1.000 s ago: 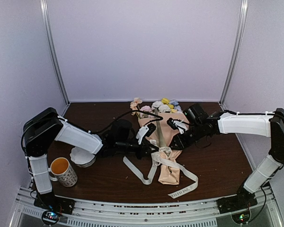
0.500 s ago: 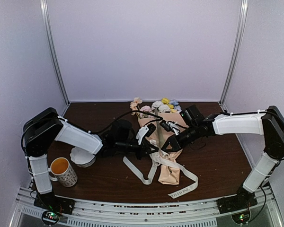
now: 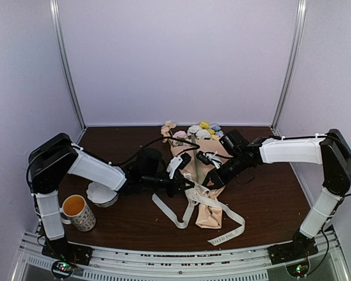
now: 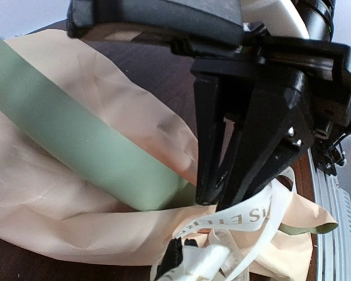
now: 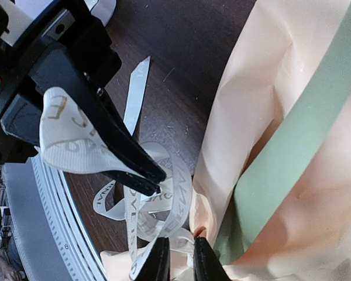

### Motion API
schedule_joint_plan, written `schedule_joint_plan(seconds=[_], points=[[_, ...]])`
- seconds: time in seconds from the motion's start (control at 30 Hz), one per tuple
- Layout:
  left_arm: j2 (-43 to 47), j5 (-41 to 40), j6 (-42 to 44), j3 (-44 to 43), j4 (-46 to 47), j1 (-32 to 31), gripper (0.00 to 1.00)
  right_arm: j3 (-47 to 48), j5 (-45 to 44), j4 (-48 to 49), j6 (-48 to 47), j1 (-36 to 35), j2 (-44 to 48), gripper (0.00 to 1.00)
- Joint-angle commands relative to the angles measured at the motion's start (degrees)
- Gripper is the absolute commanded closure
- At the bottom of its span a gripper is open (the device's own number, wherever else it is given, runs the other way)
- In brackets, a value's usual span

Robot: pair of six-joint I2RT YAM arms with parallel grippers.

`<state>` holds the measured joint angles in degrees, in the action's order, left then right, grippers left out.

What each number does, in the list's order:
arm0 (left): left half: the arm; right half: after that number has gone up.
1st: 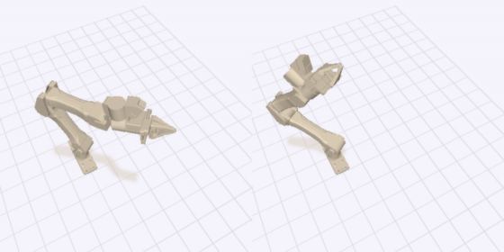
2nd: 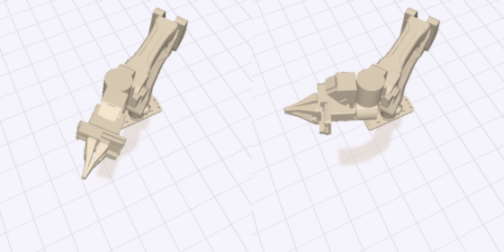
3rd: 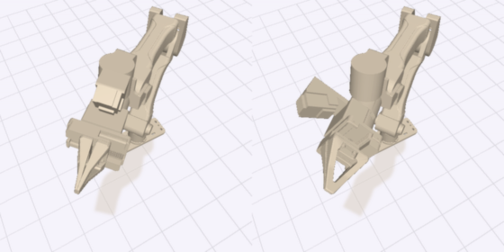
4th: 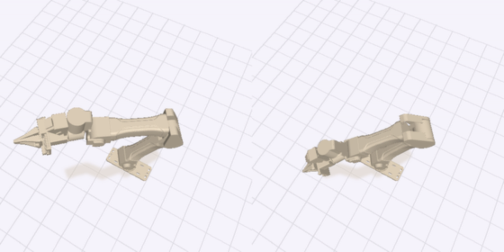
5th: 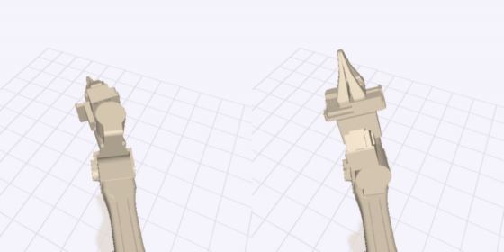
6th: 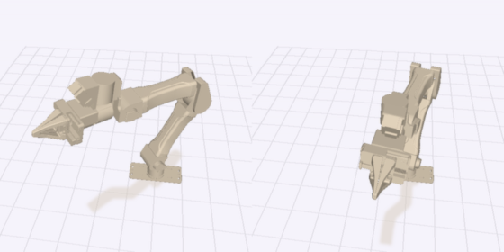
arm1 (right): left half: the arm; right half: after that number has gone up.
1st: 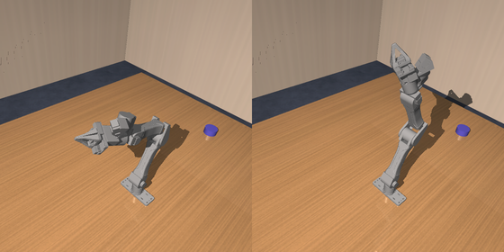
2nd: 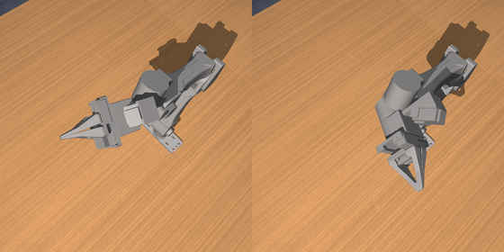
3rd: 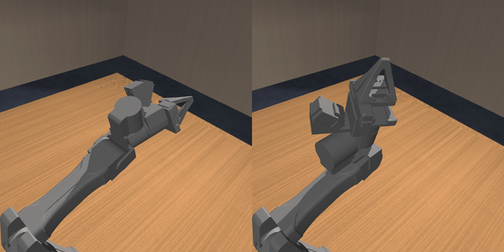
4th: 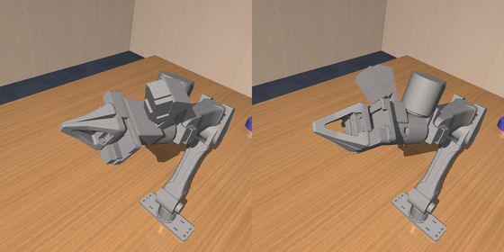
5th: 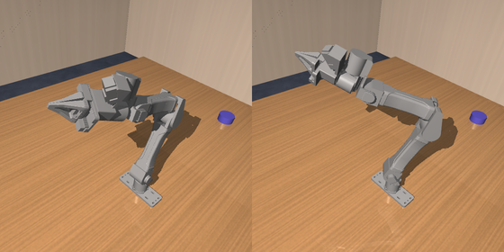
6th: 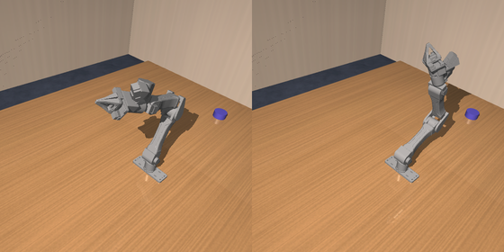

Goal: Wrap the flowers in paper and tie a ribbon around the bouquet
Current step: Cross the half-tied ribbon over the folded bouquet.

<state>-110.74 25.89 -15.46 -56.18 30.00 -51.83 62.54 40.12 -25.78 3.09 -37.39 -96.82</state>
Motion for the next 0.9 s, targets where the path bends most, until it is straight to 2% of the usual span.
schedule_joint_plan(seconds=[0.0,0.37,0.57,0.87], points=[[0.0,0.2,-0.4,0.5,3.4,0.4,1.0,0.7,2.6,-2.1,-3.6,-1.5,-1.2,0.83],[-0.2,0.2,-0.5,0.9,3.7,0.5,1.0,0.1,11.4,1.6,-3.3,-2.0,-1.0,0.78],[-0.4,0.5,-0.7,0.6,4.0,0.6,1.0,-1.6,9.4,4.2,-1.1,-2.6,-0.8,0.79],[-0.5,0.6,-0.8,0.9,4.2,0.7,1.0,0.5,3.2,-0.1,-3.7,-4.4,-2.2,0.74]])
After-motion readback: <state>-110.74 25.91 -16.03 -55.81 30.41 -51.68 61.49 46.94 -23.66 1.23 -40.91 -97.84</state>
